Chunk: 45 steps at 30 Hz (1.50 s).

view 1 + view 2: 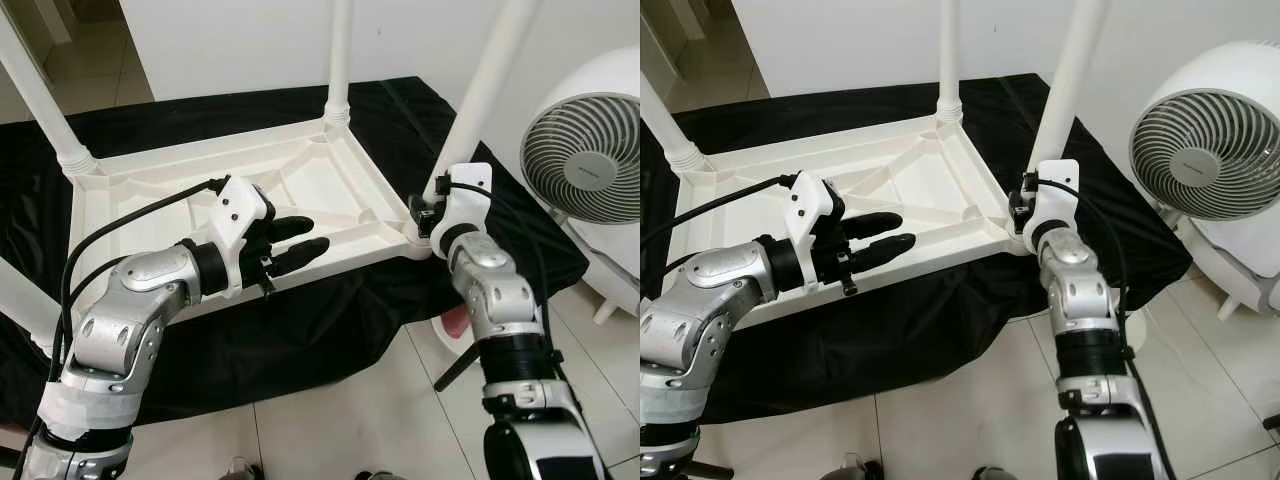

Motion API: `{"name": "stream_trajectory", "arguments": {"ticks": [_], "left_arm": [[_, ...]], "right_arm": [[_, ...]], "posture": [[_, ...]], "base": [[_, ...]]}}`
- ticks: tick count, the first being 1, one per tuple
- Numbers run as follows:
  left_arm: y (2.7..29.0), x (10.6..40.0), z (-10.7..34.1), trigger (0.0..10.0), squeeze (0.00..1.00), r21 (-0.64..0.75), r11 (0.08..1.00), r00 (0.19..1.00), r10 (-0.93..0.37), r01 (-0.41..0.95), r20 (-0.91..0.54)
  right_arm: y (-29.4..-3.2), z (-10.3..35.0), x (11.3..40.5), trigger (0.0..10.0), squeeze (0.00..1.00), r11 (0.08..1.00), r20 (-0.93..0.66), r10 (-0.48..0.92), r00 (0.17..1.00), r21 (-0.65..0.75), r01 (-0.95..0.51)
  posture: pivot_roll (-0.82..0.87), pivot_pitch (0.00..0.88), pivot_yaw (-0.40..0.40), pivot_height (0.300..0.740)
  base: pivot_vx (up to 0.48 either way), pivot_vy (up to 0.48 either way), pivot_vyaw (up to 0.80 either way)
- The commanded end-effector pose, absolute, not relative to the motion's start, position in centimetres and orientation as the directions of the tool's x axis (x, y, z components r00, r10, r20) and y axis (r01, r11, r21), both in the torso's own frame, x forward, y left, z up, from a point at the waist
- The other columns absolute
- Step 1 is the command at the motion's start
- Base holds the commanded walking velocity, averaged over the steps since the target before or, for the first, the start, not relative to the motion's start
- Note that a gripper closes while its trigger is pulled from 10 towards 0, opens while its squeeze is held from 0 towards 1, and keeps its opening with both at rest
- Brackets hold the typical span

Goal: Building children table

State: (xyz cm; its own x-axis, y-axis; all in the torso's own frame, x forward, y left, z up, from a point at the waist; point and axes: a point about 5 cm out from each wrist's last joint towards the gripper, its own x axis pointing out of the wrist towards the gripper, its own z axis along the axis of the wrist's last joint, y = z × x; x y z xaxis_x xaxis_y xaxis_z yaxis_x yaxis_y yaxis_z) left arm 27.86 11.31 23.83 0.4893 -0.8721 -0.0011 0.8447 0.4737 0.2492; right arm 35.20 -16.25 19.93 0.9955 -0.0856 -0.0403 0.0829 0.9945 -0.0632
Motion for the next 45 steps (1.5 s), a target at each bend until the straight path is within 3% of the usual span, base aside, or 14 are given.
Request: {"name": "stream_trajectory", "arguments": {"ticks": [1,5,7,8,18,31,35,36,38,39,45], "left_arm": [[11.4,27.9,23.6,10.0,0.00,0.250,0.503,0.522,-0.853,0.827,-0.009],[11.4,27.9,23.5,10.0,0.00,0.252,0.500,0.520,-0.854,0.828,-0.016],[11.3,28.0,23.5,10.0,0.00,0.254,0.498,0.519,-0.855,0.829,-0.020],[11.3,28.0,23.5,10.0,0.00,0.254,0.496,0.518,-0.855,0.830,-0.020],[11.4,27.9,23.3,10.0,0.00,0.251,0.501,0.523,-0.852,0.828,-0.023],[11.9,28.9,23.3,10.0,0.00,0.265,0.566,0.593,-0.805,0.781,-0.031],[11.9,29.0,23.3,10.0,0.00,0.268,0.570,0.599,-0.800,0.776,-0.032],[11.9,29.0,23.3,10.0,0.00,0.269,0.570,0.599,-0.800,0.776,-0.033],[11.9,29.0,23.3,10.0,0.00,0.269,0.570,0.599,-0.800,0.776,-0.033],[11.9,29.0,23.3,10.0,0.00,0.270,0.571,0.600,-0.800,0.776,-0.033],[11.9,29.0,23.3,10.0,0.00,0.270,0.571,0.600,-0.799,0.775,-0.033]], "right_arm": [[-17.7,15.0,33.9,0.0,0.00,0.980,-0.276,-0.198,0.941,-0.063,0.188],[-16.1,15.3,33.4,0.0,0.00,0.989,-0.267,-0.149,0.952,-0.036,0.145],[-14.1,16.3,33.1,3.7,0.00,0.999,-0.218,-0.030,0.976,-0.034,0.023],[-13.4,16.9,32.8,10.0,0.00,0.998,-0.195,-0.010,0.981,-0.058,-0.001],[-11.7,16.8,31.4,10.0,0.00,0.997,-0.204,0.050,0.978,-0.053,-0.062],[-7.4,17.8,28.6,10.0,0.00,0.914,-0.138,0.374,0.917,-0.109,-0.390],[-7.8,17.5,29.0,10.0,0.00,0.926,-0.136,0.339,0.931,-0.124,-0.355],[-8.0,17.5,29.1,10.0,0.49,0.932,-0.135,0.323,0.937,-0.124,-0.339],[-8.1,17.5,29.2,10.0,0.49,0.936,-0.136,0.312,0.940,-0.124,-0.328],[-8.2,17.5,29.3,10.0,1.00,0.940,-0.135,0.307,0.942,-0.115,-0.323],[-8.4,17.6,29.3,10.0,1.00,0.937,-0.132,0.319,0.938,-0.107,-0.334]], "posture": [[-0.10,0.148,0.070,0.740],[-0.11,0.147,0.071,0.740],[-0.11,0.145,0.072,0.740],[-0.11,0.145,0.072,0.740],[-0.11,0.144,0.064,0.740],[-0.10,0.143,0.063,0.740],[-0.10,0.147,0.070,0.740],[-0.10,0.147,0.070,0.740],[-0.10,0.147,0.069,0.740],[-0.10,0.147,0.069,0.740],[-0.10,0.146,0.069,0.740]], "base": [[0.000,0.000,0.00],[0.000,0.000,0.00],[0.000,0.000,0.00],[0.000,0.000,0.00],[0.000,0.000,0.00],[0.000,0.000,0.00],[0.000,0.000,0.00],[0.000,0.000,0.00],[0.000,0.000,0.00],[0.000,0.000,0.00],[0.000,0.000,0.00]]}}
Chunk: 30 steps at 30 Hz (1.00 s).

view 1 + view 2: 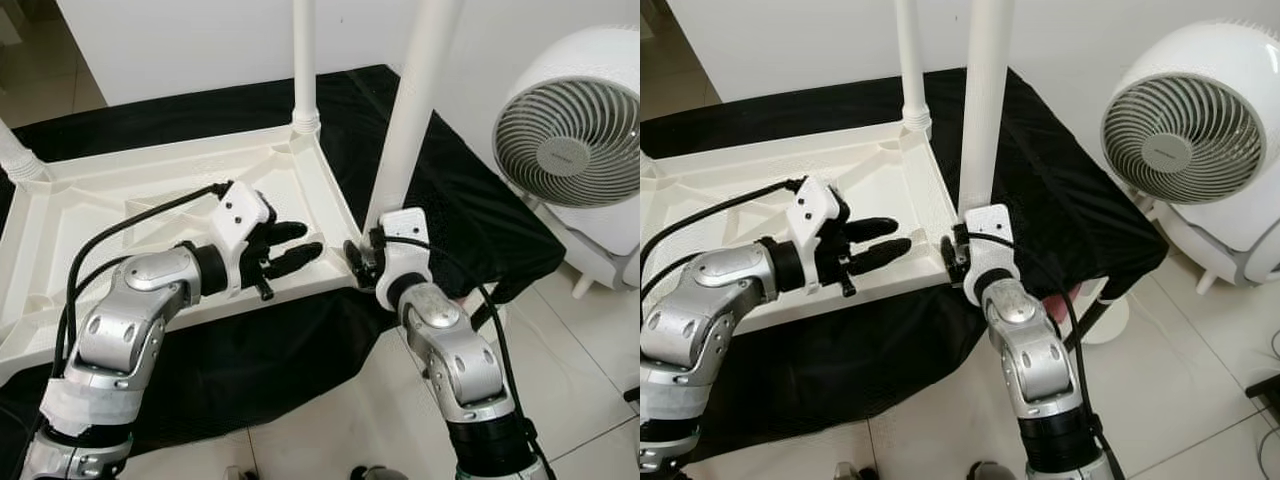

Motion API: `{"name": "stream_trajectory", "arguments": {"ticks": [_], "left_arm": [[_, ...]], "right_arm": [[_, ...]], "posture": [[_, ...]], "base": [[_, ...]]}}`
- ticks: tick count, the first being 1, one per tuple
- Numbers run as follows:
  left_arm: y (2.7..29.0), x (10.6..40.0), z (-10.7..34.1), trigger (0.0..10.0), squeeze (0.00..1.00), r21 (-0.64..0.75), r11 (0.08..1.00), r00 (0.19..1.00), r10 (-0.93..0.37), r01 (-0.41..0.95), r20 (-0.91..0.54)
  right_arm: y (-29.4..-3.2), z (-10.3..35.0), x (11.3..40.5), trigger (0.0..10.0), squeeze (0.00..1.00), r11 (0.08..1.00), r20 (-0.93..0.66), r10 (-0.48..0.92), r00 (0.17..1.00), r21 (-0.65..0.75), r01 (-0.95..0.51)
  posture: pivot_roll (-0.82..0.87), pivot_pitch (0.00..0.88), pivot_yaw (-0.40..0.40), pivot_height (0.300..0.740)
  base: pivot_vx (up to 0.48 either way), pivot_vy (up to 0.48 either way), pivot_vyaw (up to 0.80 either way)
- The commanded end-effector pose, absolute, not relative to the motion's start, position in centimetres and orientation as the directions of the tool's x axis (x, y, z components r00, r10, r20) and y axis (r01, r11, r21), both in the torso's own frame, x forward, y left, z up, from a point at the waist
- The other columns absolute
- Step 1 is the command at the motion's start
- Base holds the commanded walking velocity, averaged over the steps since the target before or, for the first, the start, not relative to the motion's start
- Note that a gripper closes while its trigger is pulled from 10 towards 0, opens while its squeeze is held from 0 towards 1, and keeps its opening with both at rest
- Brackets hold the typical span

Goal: Building children table

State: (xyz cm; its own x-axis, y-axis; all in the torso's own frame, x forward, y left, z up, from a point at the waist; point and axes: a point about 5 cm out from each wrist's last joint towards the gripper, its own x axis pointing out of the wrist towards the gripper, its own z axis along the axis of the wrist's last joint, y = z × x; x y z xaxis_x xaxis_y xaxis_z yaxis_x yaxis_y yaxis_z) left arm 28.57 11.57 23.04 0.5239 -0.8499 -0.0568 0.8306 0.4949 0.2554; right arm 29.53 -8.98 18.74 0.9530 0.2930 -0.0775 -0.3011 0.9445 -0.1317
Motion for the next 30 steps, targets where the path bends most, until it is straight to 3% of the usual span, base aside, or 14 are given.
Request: {"name": "stream_trajectory", "arguments": {"ticks": [1,5,7,14,16,24,25,30], "left_arm": [[11.9,29.0,23.3,10.0,0.00,0.269,0.572,0.601,-0.799,0.775,-0.032],[11.9,29.0,23.3,10.0,0.00,0.270,0.572,0.601,-0.799,0.775,-0.031],[11.8,29.1,23.3,10.0,0.00,0.269,0.570,0.599,-0.800,0.776,-0.030],[11.8,29.1,23.3,10.0,0.00,0.270,0.569,0.597,-0.801,0.777,-0.029],[11.8,29.1,23.4,10.0,0.00,0.271,0.568,0.595,-0.803,0.778,-0.027],[11.8,29.0,23.5,10.0,0.00,0.271,0.567,0.595,-0.804,0.778,-0.027],[11.8,29.0,23.5,10.0,0.00,0.270,0.568,0.595,-0.803,0.778,-0.027],[11.8,28.9,23.4,10.0,0.00,0.269,0.569,0.597,-0.802,0.777,-0.028]], "right_arm": [[-8.4,18.2,29.2,10.0,0.00,0.917,-0.112,0.373,0.921,-0.106,-0.384],[-8.8,19.4,29.1,10.0,0.00,0.867,-0.070,0.472,0.879,-0.145,-0.477],[-10.4,20.8,29.5,10.0,0.00,0.803,-0.048,0.550,0.834,-0.241,-0.544],[-12.0,21.4,30.2,10.0,0.00,0.773,-0.059,0.575,0.816,-0.289,-0.565],[-13.4,21.6,31.1,10.0,0.00,0.732,-0.082,0.607,0.791,-0.331,-0.596],[-14.3,21.8,32.6,9.8,0.00,0.646,-0.136,0.686,0.715,-0.338,-0.685],[-14.3,21.9,32.8,0.0,0.00,0.651,-0.129,0.686,0.716,-0.331,-0.683],[-14.2,22.0,32.9,0.0,0.00,0.648,-0.121,0.695,0.709,-0.323,-0.690]], "posture": [[-0.10,0.149,0.068,0.740],[-0.10,0.149,0.068,0.740],[-0.11,0.152,0.072,0.740],[-0.11,0.150,0.074,0.740],[-0.11,0.150,0.074,0.740],[-0.10,0.152,0.078,0.740],[-0.10,0.152,0.078,0.740],[-0.10,0.152,0.078,0.740]], "base": [[0.000,0.000,0.00],[0.000,0.000,0.00],[0.000,0.000,0.00],[0.000,0.000,0.00],[0.000,0.000,0.00],[0.000,0.000,0.00],[0.000,0.000,0.00],[0.000,0.000,0.00]]}}
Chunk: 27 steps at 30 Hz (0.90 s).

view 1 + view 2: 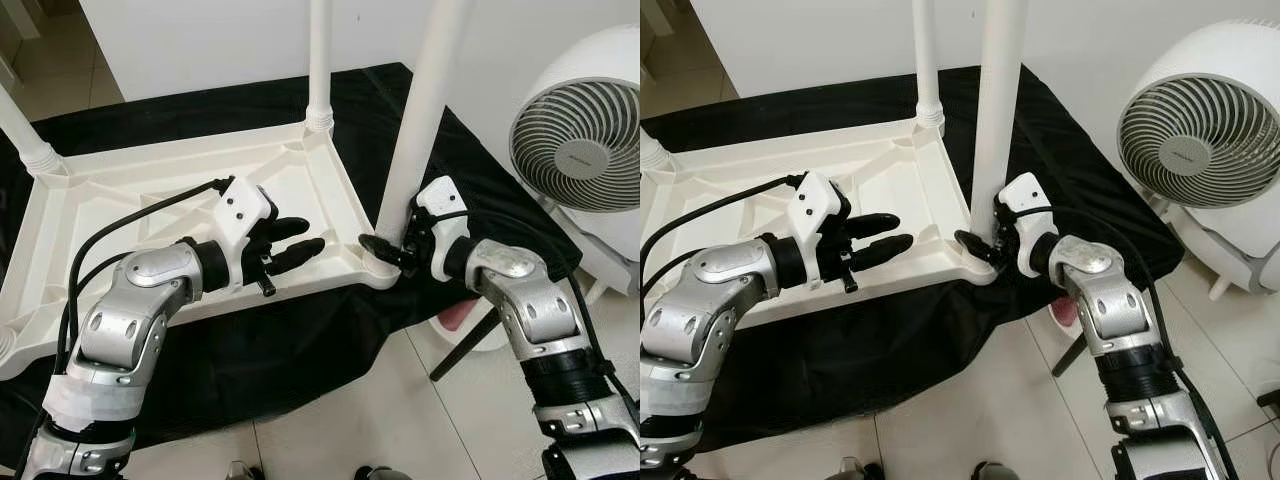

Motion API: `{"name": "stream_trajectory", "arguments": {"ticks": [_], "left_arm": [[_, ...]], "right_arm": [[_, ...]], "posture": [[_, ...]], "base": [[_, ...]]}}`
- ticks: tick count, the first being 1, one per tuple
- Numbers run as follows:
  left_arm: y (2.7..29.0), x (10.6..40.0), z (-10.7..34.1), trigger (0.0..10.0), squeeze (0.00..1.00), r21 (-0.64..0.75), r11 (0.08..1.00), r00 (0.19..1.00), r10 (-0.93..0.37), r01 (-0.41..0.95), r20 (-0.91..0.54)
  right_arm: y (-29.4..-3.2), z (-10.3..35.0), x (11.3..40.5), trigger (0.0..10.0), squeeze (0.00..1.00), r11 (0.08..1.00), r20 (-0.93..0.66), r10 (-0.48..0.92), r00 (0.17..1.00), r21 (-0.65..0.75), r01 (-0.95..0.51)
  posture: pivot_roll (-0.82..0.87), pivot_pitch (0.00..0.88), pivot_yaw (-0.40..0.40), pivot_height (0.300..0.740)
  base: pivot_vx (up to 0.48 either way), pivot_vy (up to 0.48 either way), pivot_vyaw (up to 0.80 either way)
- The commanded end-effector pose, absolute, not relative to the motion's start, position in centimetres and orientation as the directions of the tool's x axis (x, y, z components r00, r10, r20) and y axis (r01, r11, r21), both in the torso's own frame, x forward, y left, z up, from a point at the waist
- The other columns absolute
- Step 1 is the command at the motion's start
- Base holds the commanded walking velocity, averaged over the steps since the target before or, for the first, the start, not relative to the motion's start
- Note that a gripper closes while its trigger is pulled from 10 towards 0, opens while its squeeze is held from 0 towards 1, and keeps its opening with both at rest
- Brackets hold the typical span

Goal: Building children table

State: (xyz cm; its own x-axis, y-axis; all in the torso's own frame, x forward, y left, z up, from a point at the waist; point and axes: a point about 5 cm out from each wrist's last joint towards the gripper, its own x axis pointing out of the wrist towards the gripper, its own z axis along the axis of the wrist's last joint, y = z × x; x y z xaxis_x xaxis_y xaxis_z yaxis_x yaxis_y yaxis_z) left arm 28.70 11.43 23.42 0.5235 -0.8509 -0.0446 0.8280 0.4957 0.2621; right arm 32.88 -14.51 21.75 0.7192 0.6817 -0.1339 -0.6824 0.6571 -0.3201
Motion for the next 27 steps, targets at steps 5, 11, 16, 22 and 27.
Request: {"name": "stream_trajectory", "arguments": {"ticks": [5,11,16,22,27], "left_arm": [[11.9,28.9,23.4,10.0,0.00,0.269,0.570,0.598,-0.801,0.777,-0.029],[11.8,28.9,23.4,10.0,0.00,0.266,0.559,0.586,-0.810,0.786,-0.029],[11.7,28.9,23.4,10.0,0.00,0.265,0.554,0.582,-0.813,0.789,-0.032],[11.8,28.7,23.3,10.0,0.00,0.263,0.550,0.577,-0.816,0.793,-0.036],[11.6,28.8,23.3,10.0,0.00,0.263,0.544,0.572,-0.820,0.797,-0.038]], "right_arm": [[-14.2,21.6,32.8,0.0,0.00,0.664,-0.119,0.690,0.714,-0.288,-0.690],[-14.4,19.7,33.1,0.0,0.00,0.800,-0.156,0.546,0.823,-0.198,-0.567],[-14.3,18.4,33.2,0.0,0.00,0.908,-0.185,0.363,0.913,-0.149,-0.392],[-14.3,17.5,32.8,0.0,0.00,0.985,-0.197,0.109,0.974,-0.114,-0.133],[-12.2,16.8,30.7,0.0,0.00,0.990,-0.188,-0.081,0.979,-0.132,0.056]], "posture": [[-0.09,0.153,0.073,0.740],[-0.10,0.154,0.077,0.740],[-0.10,0.155,0.075,0.740],[-0.10,0.156,0.076,0.740],[-0.11,0.153,0.077,0.740]], "base": [[0.000,0.000,0.00],[0.000,0.000,0.00],[0.000,0.000,0.00],[0.000,0.000,0.00],[0.000,0.000,0.00]]}}
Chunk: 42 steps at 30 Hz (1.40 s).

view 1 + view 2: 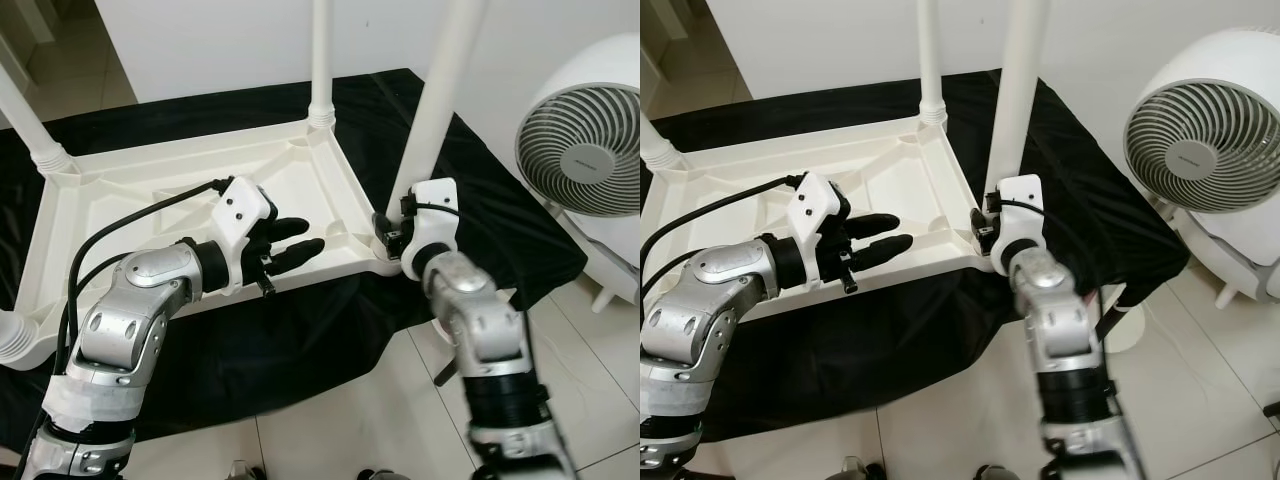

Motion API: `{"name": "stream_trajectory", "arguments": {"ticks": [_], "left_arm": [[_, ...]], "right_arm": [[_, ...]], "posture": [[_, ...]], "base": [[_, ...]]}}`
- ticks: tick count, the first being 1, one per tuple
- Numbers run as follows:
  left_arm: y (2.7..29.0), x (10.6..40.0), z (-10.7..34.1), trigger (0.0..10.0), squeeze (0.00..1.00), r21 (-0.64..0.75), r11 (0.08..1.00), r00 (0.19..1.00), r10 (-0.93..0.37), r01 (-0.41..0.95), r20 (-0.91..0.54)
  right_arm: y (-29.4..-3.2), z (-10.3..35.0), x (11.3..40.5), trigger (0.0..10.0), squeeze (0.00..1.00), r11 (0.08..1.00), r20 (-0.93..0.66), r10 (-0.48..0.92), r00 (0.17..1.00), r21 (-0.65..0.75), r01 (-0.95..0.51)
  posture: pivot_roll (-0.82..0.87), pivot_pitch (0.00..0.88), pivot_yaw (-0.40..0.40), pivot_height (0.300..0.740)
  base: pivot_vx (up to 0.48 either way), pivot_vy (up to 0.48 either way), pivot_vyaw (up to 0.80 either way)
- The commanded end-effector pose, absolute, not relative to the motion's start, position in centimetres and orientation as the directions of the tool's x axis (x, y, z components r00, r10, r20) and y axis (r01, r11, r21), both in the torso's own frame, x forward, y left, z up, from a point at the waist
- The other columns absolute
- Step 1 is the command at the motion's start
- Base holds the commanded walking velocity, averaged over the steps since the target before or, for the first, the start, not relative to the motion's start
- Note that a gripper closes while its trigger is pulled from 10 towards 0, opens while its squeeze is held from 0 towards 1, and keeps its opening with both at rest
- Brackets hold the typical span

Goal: Building children table

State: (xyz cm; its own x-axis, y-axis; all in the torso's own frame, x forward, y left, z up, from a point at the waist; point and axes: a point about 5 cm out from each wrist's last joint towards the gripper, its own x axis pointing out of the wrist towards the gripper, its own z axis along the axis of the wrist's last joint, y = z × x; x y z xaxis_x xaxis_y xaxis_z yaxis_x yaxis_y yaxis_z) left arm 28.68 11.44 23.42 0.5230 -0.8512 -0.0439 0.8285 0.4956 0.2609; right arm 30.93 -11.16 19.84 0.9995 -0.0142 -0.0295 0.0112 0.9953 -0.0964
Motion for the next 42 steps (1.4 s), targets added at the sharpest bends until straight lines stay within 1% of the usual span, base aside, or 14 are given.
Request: {"name": "stream_trajectory", "arguments": {"ticks": [1,2,3,4,5,6,12,13,14,17,21,30,32,42], "left_arm": [[11.6,28.8,23.3,10.0,0.00,0.264,0.542,0.570,-0.821,0.798,-0.038],[11.6,28.8,23.3,10.0,0.00,0.264,0.542,0.570,-0.821,0.798,-0.038],[11.6,28.8,23.3,10.0,0.00,0.264,0.542,0.570,-0.821,0.798,-0.038],[11.6,28.8,23.3,10.0,0.00,0.264,0.541,0.569,-0.821,0.798,-0.038],[11.6,28.8,23.3,10.0,0.00,0.264,0.541,0.569,-0.821,0.799,-0.038],[11.6,28.8,23.3,10.0,0.00,0.264,0.541,0.569,-0.822,0.799,-0.038],[11.6,28.8,23.2,10.0,0.00,0.265,0.539,0.568,-0.822,0.799,-0.039],[11.6,28.8,23.2,10.0,0.00,0.265,0.540,0.568,-0.822,0.799,-0.039],[11.6,28.8,23.2,10.0,0.00,0.265,0.540,0.568,-0.822,0.799,-0.038],[11.6,28.8,23.2,10.0,0.00,0.265,0.540,0.569,-0.822,0.798,-0.038],[11.6,28.8,23.3,10.0,0.00,0.264,0.541,0.569,-0.822,0.798,-0.036],[11.7,28.7,23.4,10.0,0.00,0.263,0.542,0.570,-0.821,0.798,-0.037],[11.7,28.7,23.3,10.0,0.00,0.262,0.543,0.571,-0.820,0.798,-0.039],[11.7,28.8,23.4,10.0,0.00,0.263,0.542,0.570,-0.820,0.798,-0.040]], "right_arm": [[-11.3,16.9,30.5,0.0,0.00,0.990,-0.165,-0.039,0.986,-0.140,0.016],[-11.1,17.1,30.5,1.9,0.00,0.989,-0.145,-0.028,0.989,-0.146,0.007],[-11.1,17.1,30.5,1.9,0.00,0.989,-0.145,-0.028,0.989,-0.146,0.007],[-10.9,17.4,30.5,9.0,0.00,0.990,-0.128,0.002,0.992,-0.138,-0.019],[-10.8,17.8,30.6,10.0,0.00,0.988,-0.099,0.034,0.995,-0.144,-0.048],[-10.8,18.2,30.8,10.0,1.00,0.988,-0.077,0.070,0.995,-0.134,-0.080],[-11.2,19.4,31.2,10.0,1.00,0.985,-0.024,0.099,0.995,-0.141,-0.101],[-11.1,19.8,31.2,10.0,0.24,0.979,-0.006,0.144,0.990,-0.142,-0.143],[-10.9,20.2,31.2,10.0,0.00,0.970,0.005,0.202,0.979,-0.140,-0.199],[-10.7,20.6,31.1,10.0,0.00,0.963,0.021,0.227,0.974,-0.151,-0.222],[-11.2,21.3,30.7,10.0,0.00,0.855,-0.007,0.463,0.886,-0.259,-0.449],[-13.1,21.4,31.5,10.0,0.00,0.785,-0.060,0.550,0.833,-0.302,-0.540],[-14.1,21.7,32.0,10.0,0.00,0.730,-0.087,0.609,0.788,-0.326,-0.600],[-14.6,22.2,33.4,9.7,0.00,0.682,-0.106,0.664,0.740,-0.320,-0.658]], "posture": [[-0.11,0.153,0.077,0.740],[-0.11,0.153,0.077,0.740],[-0.11,0.153,0.077,0.740],[-0.11,0.151,0.078,0.740],[-0.11,0.151,0.078,0.740],[-0.11,0.151,0.078,0.740],[-0.11,0.147,0.079,0.740],[-0.11,0.147,0.078,0.740],[-0.11,0.147,0.078,0.740],[-0.11,0.147,0.078,0.740],[-0.11,0.153,0.077,0.740],[-0.10,0.160,0.079,0.740],[-0.10,0.160,0.079,0.740],[-0.09,0.163,0.085,0.740]], "base": [[0.000,0.000,0.00],[0.000,0.000,0.00],[0.000,0.000,0.00],[0.000,0.000,0.00],[0.000,0.000,0.00],[0.000,0.000,0.00],[0.000,0.000,0.00],[0.000,0.000,0.00],[0.000,0.000,0.00],[0.000,0.000,0.00],[0.000,0.000,0.00],[0.000,0.000,0.00],[0.000,0.000,0.00],[0.000,0.000,0.00]]}}
